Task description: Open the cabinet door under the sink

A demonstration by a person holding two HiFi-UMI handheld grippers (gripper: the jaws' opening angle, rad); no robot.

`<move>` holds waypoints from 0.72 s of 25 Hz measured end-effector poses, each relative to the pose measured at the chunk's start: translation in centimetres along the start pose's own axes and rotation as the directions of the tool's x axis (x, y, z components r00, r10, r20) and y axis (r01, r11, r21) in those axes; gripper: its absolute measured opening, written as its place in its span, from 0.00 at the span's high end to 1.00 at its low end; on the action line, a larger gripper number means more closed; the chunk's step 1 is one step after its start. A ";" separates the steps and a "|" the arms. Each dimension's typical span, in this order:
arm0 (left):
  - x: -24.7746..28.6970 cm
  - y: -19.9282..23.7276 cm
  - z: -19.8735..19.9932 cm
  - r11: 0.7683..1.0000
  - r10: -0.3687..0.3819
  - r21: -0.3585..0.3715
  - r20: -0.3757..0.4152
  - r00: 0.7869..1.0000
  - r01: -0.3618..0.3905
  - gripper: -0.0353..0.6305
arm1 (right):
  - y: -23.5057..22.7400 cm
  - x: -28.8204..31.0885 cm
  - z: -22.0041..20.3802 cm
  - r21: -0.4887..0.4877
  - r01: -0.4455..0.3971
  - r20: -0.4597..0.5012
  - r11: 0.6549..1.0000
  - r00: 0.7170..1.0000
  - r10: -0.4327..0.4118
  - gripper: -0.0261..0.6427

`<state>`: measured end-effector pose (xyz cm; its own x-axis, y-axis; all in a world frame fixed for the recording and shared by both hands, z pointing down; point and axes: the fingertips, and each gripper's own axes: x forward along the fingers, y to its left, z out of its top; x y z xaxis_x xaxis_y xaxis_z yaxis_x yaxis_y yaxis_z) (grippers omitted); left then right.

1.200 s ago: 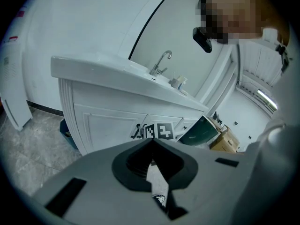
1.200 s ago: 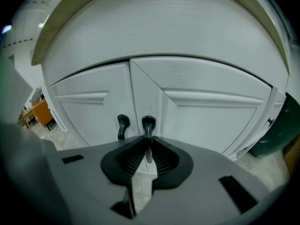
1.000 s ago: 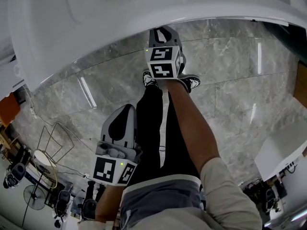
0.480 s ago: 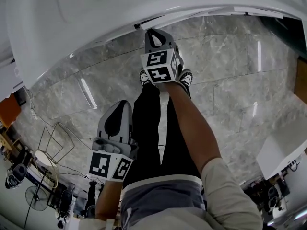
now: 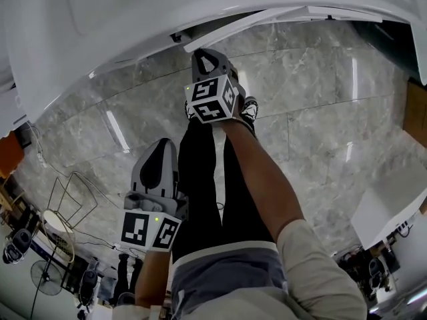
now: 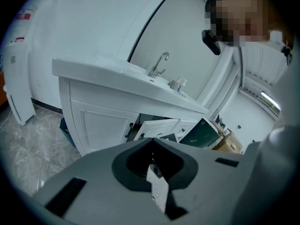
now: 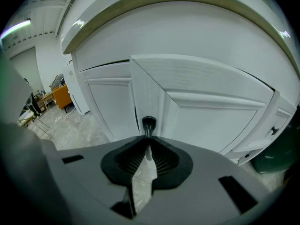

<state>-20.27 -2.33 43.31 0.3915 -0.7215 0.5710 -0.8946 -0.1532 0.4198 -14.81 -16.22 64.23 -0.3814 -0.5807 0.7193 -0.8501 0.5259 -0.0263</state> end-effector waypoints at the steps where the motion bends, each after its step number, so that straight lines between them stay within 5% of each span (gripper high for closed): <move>1: -0.1 -0.1 -0.1 1.000 0.003 -0.003 0.003 1.000 -0.003 0.95 | 0.1 -0.1 -0.1 0.001 -0.002 -0.001 1.000 1.000 0.002 0.88; 18: -1.0 -2.1 -1.3 1.000 0.014 -0.024 0.025 1.000 -0.014 0.95 | 0.3 -1.6 -1.8 -0.039 -0.063 -0.019 0.997 0.998 0.062 0.88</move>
<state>-18.46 -0.42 42.79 0.3731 -0.7405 0.5590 -0.8945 -0.1272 0.4286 -13.80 -14.01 64.26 -0.4268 -0.5350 0.7291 -0.8094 0.5855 -0.0442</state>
